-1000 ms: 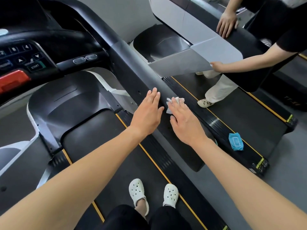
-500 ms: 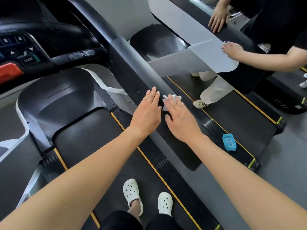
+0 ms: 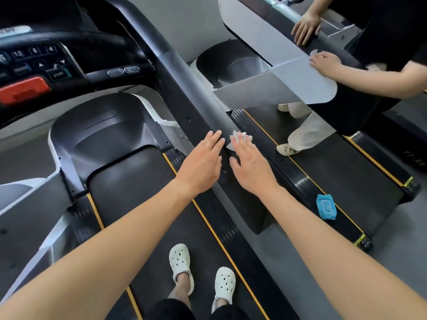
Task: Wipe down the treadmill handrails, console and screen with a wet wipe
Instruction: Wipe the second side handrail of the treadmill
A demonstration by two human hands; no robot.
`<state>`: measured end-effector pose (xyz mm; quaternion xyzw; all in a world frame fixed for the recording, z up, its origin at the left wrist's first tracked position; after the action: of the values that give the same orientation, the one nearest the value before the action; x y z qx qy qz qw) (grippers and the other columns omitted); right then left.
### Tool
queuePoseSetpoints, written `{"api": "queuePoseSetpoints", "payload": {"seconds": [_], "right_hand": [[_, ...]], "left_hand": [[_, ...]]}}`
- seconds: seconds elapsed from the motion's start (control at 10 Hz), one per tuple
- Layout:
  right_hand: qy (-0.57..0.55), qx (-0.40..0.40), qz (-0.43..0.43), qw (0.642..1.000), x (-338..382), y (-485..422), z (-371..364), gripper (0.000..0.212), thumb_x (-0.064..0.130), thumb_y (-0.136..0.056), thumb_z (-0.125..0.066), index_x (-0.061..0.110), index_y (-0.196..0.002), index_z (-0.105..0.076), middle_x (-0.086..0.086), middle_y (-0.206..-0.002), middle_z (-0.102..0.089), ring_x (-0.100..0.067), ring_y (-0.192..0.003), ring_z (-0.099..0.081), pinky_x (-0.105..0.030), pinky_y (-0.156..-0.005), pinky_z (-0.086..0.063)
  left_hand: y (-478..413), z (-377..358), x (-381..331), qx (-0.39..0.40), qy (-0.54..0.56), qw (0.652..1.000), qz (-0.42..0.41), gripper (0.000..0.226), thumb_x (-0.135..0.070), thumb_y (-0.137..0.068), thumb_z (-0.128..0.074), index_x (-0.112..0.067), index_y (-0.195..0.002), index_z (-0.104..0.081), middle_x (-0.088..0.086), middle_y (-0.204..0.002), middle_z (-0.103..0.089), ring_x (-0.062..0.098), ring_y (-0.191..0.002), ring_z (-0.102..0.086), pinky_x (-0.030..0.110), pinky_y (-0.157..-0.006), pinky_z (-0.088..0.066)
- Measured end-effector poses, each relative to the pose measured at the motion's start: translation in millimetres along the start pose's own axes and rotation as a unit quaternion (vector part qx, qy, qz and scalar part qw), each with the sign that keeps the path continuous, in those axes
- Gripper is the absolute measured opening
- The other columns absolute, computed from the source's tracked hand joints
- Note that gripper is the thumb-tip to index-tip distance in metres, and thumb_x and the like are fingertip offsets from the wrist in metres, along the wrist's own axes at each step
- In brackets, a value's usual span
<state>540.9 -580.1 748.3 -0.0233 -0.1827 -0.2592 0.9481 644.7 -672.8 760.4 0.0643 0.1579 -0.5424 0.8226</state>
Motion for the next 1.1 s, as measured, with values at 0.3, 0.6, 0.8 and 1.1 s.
{"api": "queuePoseSetpoints", "payload": {"seconds": [0.3, 0.6, 0.8, 1.1], "right_hand": [[0.045, -0.007, 0.087, 0.995, -28, 57, -1, 0.063, 0.029, -0.106, -0.049, 0.013, -0.162, -0.025, -0.004, -0.169, -0.022, -0.023, -0.157, -0.016, -0.034, -0.128, -0.015], [-0.080, 0.044, 0.027, 0.995, -34, 32, 14, 0.066, 0.037, -0.108, -0.044, 0.022, -0.165, -0.014, 0.008, -0.172, -0.003, -0.009, -0.157, 0.001, -0.022, -0.120, -0.005], [-0.052, -0.002, 0.059, 0.997, -43, 56, 7, 0.065, 0.035, -0.107, -0.047, 0.017, -0.164, -0.021, 0.003, -0.171, -0.013, -0.012, -0.158, -0.005, -0.025, -0.124, -0.010], [-0.053, -0.013, 0.068, 0.996, -42, 56, 3, 0.068, 0.035, -0.105, -0.048, 0.015, -0.164, -0.020, -0.001, -0.171, -0.014, -0.017, -0.159, -0.006, -0.034, -0.128, -0.014]], "left_hand": [[6, -5, -33, 0.021, -0.033, 0.999, 0.029, 0.055, -0.020, -0.110, -0.037, -0.007, -0.161, -0.024, 0.007, -0.172, -0.015, 0.018, -0.159, -0.009, 0.030, -0.128, -0.010], [-3, -11, -53, 0.057, -0.311, 0.948, -0.035, 0.045, -0.030, -0.100, -0.056, -0.007, -0.137, -0.065, 0.005, -0.150, -0.056, 0.019, -0.148, -0.041, 0.024, -0.123, -0.016], [-7, -33, -47, 0.137, -0.375, 0.915, -0.052, 0.044, -0.009, -0.107, -0.031, 0.014, -0.139, -0.049, 0.031, -0.162, -0.028, 0.047, -0.154, -0.012, 0.051, -0.128, -0.010], [-3, -5, -48, -0.036, -0.085, 0.994, 0.057, 0.053, -0.015, -0.105, -0.048, -0.012, -0.157, -0.039, 0.008, -0.166, -0.033, 0.022, -0.151, -0.033, 0.035, -0.122, -0.032]]}}
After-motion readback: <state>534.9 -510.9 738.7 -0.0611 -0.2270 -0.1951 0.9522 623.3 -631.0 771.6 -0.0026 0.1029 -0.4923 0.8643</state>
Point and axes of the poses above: each hand's wrist, its own y-axis away from the middle knuckle, its own z-axis out of the back of the hand, x = y × z, the point moved 6 cm from there along -y, towards the middle knuckle
